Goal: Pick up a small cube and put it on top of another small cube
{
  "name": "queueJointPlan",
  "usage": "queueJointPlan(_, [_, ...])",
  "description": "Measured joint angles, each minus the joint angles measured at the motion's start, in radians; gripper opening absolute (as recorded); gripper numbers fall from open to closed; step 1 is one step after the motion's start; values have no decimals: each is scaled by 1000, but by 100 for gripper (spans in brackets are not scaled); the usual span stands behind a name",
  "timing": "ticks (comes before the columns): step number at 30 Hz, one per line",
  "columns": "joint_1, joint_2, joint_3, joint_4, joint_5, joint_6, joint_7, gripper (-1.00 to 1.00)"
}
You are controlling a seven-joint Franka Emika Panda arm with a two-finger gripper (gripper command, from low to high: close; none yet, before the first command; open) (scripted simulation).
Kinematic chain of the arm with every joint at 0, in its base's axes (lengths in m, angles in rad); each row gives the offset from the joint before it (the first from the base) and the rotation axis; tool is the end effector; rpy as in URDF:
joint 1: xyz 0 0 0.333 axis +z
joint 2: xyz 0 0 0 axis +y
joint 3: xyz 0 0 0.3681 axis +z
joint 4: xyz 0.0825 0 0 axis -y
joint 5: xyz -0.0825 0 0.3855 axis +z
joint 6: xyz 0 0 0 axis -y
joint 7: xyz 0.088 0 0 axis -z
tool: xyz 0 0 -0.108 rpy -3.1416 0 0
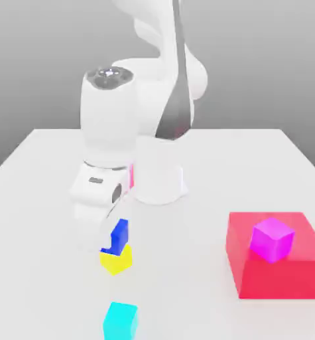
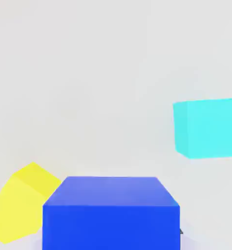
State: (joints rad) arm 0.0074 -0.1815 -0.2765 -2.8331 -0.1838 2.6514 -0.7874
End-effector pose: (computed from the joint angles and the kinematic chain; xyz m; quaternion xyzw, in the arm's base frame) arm 0.3456 -0.0868 0.2983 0.9417 0.3359 -0.0105 0.0152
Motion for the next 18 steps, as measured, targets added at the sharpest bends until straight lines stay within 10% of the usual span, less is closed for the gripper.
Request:
queueJointPlan(17, [175, 165, -171, -129, 266, 281, -482, -100])
queueJointPlan(18, [172, 180, -170, -130, 245, 302, -467, 100])
